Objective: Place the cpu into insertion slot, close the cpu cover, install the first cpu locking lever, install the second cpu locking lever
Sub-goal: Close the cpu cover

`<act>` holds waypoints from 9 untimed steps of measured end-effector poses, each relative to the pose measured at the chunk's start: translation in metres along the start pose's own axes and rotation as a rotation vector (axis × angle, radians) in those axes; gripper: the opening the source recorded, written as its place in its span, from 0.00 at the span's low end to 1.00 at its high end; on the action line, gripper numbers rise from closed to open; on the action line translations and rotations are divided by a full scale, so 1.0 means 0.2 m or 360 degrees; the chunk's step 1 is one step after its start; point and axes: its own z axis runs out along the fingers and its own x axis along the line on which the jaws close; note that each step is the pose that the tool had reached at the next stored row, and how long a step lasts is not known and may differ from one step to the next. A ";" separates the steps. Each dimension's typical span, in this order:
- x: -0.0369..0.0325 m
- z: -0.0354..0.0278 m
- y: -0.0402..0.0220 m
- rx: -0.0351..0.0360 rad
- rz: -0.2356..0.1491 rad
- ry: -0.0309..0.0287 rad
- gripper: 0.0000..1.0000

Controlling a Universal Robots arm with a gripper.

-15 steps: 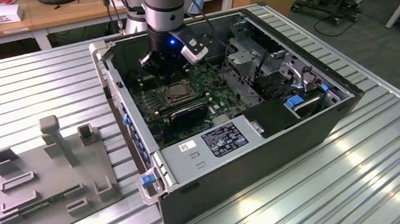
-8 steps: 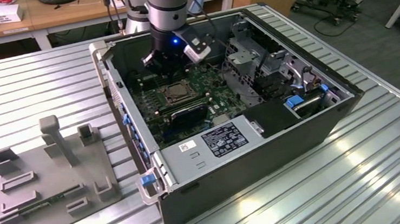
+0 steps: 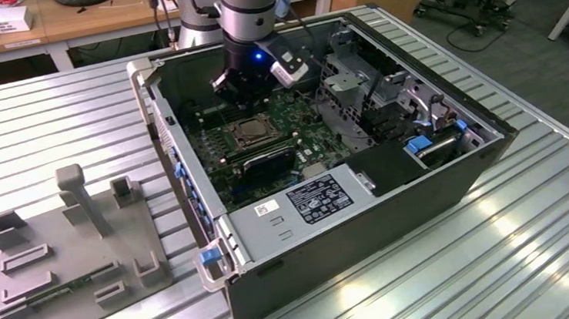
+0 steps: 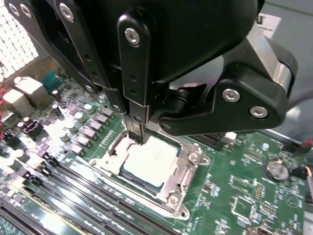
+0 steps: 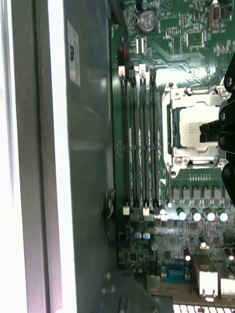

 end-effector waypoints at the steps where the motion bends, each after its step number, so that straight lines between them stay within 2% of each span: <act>1: -0.009 0.000 0.001 0.0000 0.0000 0.00001 0.11; 4: -0.025 0.001 0.001 0.0000 0.0000 0.00000 0.11; 9: -0.030 0.001 0.002 0.0000 0.0000 0.00002 0.11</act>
